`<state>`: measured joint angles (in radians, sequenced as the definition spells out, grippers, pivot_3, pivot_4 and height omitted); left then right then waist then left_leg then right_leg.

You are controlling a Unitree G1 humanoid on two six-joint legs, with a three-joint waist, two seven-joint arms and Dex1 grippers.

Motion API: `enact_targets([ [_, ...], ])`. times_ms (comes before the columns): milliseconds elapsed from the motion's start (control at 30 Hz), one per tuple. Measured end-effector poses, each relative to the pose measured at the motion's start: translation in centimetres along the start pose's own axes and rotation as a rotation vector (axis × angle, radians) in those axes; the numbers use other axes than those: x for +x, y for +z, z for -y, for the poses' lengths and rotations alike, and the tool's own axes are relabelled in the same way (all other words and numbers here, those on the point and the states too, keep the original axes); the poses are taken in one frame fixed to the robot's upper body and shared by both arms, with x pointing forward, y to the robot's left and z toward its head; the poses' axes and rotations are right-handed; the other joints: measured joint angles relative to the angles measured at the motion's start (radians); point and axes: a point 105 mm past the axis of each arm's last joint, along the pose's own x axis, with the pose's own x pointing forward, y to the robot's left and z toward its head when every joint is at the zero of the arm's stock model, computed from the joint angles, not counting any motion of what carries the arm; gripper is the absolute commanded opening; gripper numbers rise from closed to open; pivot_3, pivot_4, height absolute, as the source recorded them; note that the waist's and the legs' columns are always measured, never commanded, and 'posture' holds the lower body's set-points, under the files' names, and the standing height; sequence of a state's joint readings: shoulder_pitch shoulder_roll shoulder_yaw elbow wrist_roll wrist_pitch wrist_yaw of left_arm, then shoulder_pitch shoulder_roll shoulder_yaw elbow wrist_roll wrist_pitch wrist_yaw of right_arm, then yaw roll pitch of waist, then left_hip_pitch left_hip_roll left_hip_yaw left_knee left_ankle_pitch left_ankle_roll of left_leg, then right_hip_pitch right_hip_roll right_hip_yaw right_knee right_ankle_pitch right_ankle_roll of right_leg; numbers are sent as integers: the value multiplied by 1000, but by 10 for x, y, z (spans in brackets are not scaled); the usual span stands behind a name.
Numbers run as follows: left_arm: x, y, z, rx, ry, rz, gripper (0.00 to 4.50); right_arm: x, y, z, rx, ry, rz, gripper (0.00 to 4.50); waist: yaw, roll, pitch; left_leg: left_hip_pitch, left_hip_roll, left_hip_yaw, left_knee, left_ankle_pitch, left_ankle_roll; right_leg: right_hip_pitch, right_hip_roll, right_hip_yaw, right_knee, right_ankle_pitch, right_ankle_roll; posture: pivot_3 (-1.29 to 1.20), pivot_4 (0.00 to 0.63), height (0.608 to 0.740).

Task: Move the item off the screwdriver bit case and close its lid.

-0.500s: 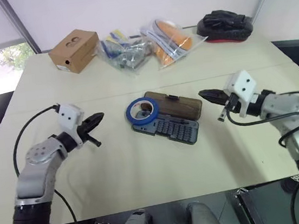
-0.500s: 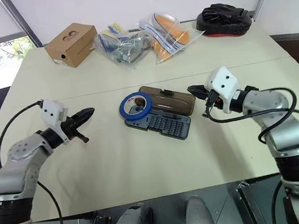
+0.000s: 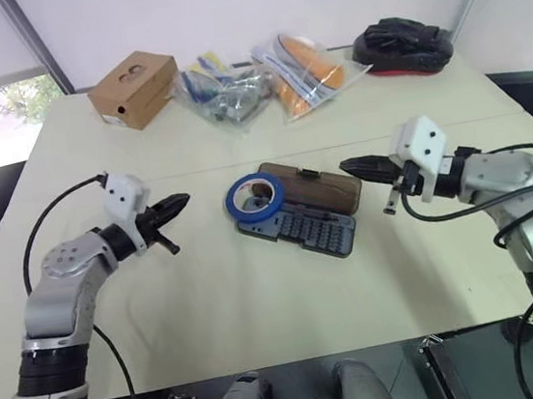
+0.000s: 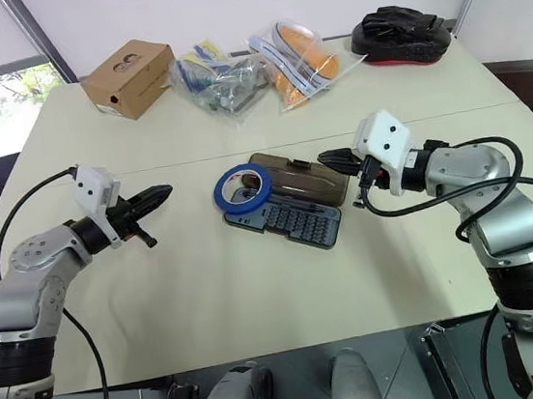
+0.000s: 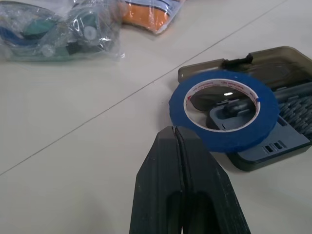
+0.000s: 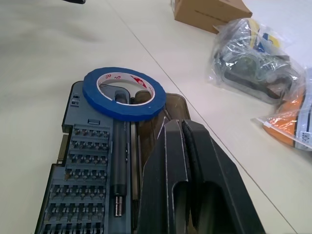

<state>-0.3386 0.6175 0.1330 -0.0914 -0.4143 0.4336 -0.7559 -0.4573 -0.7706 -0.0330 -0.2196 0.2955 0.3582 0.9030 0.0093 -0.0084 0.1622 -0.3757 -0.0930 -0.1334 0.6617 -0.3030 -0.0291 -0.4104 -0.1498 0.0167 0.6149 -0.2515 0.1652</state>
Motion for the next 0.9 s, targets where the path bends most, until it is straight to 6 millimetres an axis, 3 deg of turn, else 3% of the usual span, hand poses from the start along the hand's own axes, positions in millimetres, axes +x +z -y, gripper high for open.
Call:
enact_targets([
  [433,22,3,9,63,-130,-22,0,7,2,-2,-4,15,9,58,0,0,0,0,-1,0,0,0,0,0,0,0,0,0,0,0,150,740],
  [533,28,-1,7,97,-165,-46,870,8,3,-2,-3,10,12,0,0,0,0,0,-2,0,0,0,0,0,0,0,0,0,0,0,150,740],
  [767,38,-15,12,287,-308,-123,4446,8,4,-2,-7,-5,18,0,0,0,0,-1,-2,0,0,0,0,-1,0,0,0,0,0,0,150,740],
  [900,46,-9,14,418,-395,-120,4446,9,6,-3,-7,-13,27,0,1,0,0,-1,-3,0,1,0,0,-1,0,-1,0,0,0,0,150,740],
])
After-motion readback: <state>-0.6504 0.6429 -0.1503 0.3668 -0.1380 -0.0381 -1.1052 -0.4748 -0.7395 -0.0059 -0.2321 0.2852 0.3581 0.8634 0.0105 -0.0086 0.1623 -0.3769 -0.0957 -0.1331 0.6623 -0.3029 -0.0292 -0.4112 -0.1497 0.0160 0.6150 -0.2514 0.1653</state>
